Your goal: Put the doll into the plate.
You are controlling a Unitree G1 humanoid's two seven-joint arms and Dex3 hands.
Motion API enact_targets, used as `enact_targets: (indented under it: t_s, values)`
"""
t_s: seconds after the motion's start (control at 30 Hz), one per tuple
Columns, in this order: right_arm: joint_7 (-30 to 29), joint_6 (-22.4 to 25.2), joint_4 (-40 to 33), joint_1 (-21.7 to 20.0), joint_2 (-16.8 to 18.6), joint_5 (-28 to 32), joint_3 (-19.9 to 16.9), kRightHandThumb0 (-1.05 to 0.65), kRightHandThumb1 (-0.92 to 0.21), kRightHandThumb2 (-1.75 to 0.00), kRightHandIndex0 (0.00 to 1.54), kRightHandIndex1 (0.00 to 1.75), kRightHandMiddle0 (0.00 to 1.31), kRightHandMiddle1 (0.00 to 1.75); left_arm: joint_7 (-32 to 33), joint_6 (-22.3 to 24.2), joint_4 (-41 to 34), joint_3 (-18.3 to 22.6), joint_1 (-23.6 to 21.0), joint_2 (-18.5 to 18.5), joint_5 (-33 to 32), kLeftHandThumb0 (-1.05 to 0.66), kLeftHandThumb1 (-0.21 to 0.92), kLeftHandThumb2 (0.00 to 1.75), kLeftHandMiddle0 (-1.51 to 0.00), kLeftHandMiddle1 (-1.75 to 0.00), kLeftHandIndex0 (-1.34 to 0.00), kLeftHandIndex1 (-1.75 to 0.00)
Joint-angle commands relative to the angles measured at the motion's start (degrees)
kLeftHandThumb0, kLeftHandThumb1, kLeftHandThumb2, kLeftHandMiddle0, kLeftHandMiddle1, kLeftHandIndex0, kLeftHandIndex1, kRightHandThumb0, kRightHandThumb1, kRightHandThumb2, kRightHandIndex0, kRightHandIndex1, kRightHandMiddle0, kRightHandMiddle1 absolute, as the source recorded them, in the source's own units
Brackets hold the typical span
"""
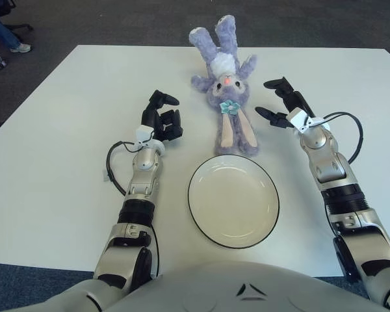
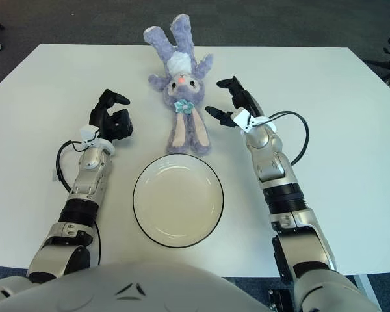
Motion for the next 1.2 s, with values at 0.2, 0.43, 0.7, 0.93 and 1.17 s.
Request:
enact_targets:
  t_s: [0.2, 0.43, 0.7, 0.93, 1.17]
  values:
    - [-2.8, -2.8, 5.4, -3.8, 1.0, -2.5, 1.1, -1.02, -0.92, -0.42, 0.01, 0.30, 0.00, 0.68, -0.1, -0.8, 2.6, -0.2, 5.4, -0.4, 0.3, -0.42, 0.50, 1.08, -1.15, -1.75, -0.46, -1.75]
    - [-3.7, -3.6, 8.8, -6.2, 2.3, -3.6, 2.1, -1.02, -0.92, -0.40, 0.00, 0.29, 0.00, 0.65, -0.3, -1.3, 2.9, -0.2, 5.4, -0.4, 0.1, -0.42, 0.50, 1.08, -1.15, -1.75, -0.46, -1.75]
    - [-4.6, -2.4, 13.4, -10.0, 4.3, -4.0, 2.7, -1.04, -0.92, -0.41, 0.01, 0.27, 0.00, 0.68, -0.5, -1.7, 3.3, -0.2, 5.3, -0.4, 0.0, -0.42, 0.51, 1.08, -1.17, -1.75, -0.46, -1.75]
    - [-6.8, -4.4, 21.9, -15.0, 5.9, -3.9, 2.4, -1.05, -0.92, -0.39, 0.04, 0.29, 0.00, 0.68, -0.6, -2.0, 3.4, -0.3, 5.3, -0.4, 0.0, -0.42, 0.50, 1.08, -1.18, -1.75, -0.47, -1.75]
    - [-9.6, -6.8, 26.8, -17.6, 6.5, -4.4, 2.9, -1.05, -0.92, -0.28, 0.02, 0.62, 0.00, 0.68, -0.9, -2.2, 3.6, -0.3, 5.3, -0.4, -0.2, -0.42, 0.50, 1.09, -1.18, -1.75, -0.47, -1.75]
